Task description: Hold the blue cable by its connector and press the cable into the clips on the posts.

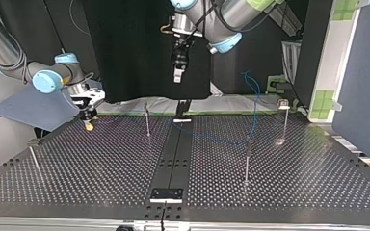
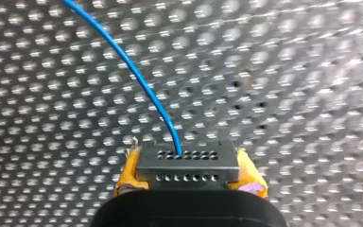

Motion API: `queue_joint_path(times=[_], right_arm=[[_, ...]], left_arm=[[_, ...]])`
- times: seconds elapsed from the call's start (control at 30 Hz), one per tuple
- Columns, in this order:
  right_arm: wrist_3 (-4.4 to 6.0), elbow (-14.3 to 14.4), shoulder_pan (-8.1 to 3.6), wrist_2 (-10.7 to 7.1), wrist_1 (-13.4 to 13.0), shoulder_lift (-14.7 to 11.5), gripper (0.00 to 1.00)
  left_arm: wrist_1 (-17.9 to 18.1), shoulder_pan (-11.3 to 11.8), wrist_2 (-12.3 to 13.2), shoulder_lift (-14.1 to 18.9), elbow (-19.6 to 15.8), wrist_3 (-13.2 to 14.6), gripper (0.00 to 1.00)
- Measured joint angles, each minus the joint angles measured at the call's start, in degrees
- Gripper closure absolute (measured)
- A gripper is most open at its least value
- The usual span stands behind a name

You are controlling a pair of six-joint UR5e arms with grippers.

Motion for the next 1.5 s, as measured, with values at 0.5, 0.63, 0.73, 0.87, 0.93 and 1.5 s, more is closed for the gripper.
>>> queue_joint_path(times=[0.5, 0.63, 0.73, 0.87, 0.93, 1.5], right_arm=[[-0.17, 0.0, -0.27, -0.48, 0.0, -7.1, 1.0], [-0.18, 0.0, -0.28, -0.52, 0.1, -7.3, 1.0], [-0.19, 0.0, -0.28, -0.53, 0.0, -7.3, 1.0], [-0.19, 0.0, -0.29, -0.53, 0.0, -7.3, 1.0], [-0.19, 0.0, -0.29, -0.53, 0.0, -7.3, 1.0], [-0.19, 0.0, -0.29, -0.53, 0.0, -7.3, 1.0]], left_arm=[[2.0, 0.9, 0.2, 6.8, -6.9, -0.1, 0.0], [2.1, 0.9, 0.2, 7.0, -7.0, -0.1, 0.0], [2.1, 0.9, 0.2, 7.0, -7.0, -0.1, 0.0], [2.1, 0.9, 0.2, 7.0, -7.0, -0.1, 0.0], [2.1, 1.0, 0.2, 7.1, -7.0, -0.1, 0.0], [2.1, 1.0, 0.2, 7.1, -7.0, -0.1, 0.0]])
